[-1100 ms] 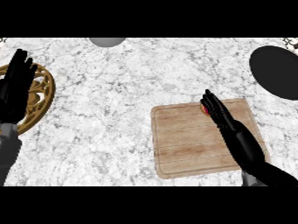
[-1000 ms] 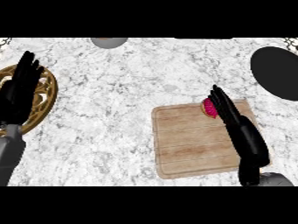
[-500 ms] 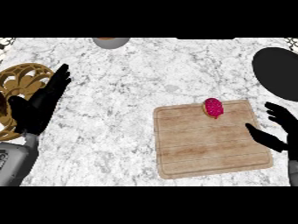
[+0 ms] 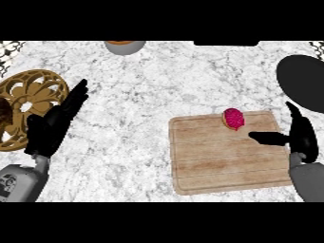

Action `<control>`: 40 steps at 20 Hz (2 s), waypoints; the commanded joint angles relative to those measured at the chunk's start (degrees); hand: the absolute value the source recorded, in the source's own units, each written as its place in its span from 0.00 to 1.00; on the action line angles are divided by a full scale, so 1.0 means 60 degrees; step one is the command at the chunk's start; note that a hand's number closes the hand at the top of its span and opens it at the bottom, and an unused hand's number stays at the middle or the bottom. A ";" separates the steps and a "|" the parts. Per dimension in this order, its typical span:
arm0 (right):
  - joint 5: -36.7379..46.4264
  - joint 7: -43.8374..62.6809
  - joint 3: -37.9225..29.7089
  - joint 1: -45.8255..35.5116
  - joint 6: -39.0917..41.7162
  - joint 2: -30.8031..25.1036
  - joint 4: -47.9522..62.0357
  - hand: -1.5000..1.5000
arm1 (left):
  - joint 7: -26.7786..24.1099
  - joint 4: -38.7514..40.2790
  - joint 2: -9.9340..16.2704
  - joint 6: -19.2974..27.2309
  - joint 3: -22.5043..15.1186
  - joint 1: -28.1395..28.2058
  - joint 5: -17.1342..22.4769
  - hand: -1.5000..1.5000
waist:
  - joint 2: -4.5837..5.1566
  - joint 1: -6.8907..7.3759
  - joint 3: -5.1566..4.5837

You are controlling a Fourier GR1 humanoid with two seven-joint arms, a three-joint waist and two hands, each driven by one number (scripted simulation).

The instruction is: Pick the cupcake from the cutting board and place it in the pan

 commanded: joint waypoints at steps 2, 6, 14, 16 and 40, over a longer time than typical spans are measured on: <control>0.0246 0.2789 0.0477 -0.1333 0.2562 -0.0998 -0.0181 0.00 | 0.0081 -0.0280 0.0097 -0.0238 0.0081 0.0253 0.0101 0.50 | -0.0034 0.0013 -0.0005; -0.0874 0.3796 0.0566 -0.2537 0.5063 -0.1064 0.0613 0.00 | 0.0149 -0.0115 -0.0111 -0.0126 -0.0001 -0.0038 -0.0069 0.50 | 0.0036 0.0055 0.0003; -0.2516 0.5380 0.0349 -0.4772 0.7040 -0.0018 0.2966 0.00 | 0.0278 -0.0448 -0.0345 -0.0026 -0.0215 0.0129 -0.0289 0.50 | 0.0083 0.0237 0.0019; -0.2726 0.5715 0.0432 -0.5187 0.7376 0.0046 0.3206 0.00 | 0.0585 -0.0564 -0.0287 0.0145 -0.0098 -0.0039 -0.0424 0.50 | 0.0041 0.0132 0.0019; -0.1561 0.5144 0.1155 -0.5853 0.6740 0.0699 0.5813 0.00 | 0.0789 -0.1299 -0.0693 -0.0159 0.0237 0.0683 -0.0901 0.50 | 0.0003 -0.0022 0.0024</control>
